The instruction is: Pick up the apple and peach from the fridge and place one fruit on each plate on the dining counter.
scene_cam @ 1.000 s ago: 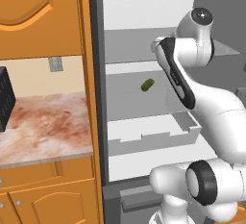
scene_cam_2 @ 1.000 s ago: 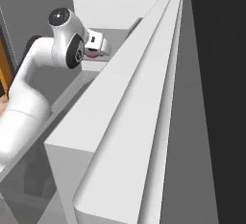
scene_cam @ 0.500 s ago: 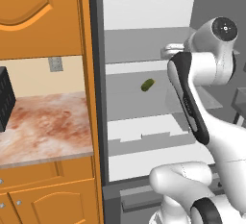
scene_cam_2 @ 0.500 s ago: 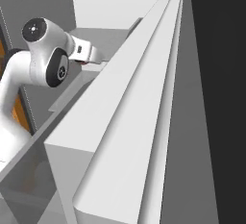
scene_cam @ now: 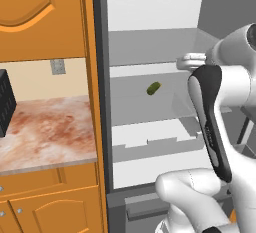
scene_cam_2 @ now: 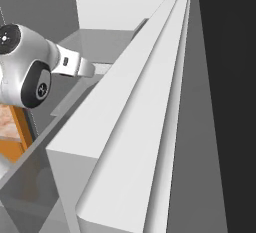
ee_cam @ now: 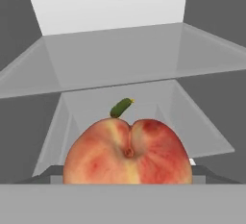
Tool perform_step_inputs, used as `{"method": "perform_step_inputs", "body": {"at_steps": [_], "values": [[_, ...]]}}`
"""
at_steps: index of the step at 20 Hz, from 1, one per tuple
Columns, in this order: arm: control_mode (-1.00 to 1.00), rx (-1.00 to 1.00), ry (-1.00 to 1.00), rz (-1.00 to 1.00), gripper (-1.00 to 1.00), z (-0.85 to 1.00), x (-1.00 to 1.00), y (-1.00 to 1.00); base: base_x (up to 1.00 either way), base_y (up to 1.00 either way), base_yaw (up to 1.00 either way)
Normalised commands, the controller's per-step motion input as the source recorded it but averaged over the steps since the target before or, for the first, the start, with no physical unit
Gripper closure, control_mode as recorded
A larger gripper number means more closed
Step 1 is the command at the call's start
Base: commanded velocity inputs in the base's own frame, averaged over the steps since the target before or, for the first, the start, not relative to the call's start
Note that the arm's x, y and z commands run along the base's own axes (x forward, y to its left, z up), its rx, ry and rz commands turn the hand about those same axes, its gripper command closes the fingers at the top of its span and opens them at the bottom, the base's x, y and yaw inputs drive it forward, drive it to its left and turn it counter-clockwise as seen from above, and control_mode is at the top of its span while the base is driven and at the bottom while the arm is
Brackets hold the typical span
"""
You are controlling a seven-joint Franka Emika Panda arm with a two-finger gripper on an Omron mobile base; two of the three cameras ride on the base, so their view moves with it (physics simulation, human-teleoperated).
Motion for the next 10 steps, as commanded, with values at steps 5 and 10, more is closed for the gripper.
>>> {"method": "perform_step_inputs", "body": {"at_steps": [5,10], "values": [[-1.00,0.00,0.02,0.00,1.00,-0.09,-0.57,0.16,0.00,0.00,0.00],[-1.00,0.01,0.07,0.00,1.00,0.00,-0.32,0.10,0.00,0.00,0.00]]}}
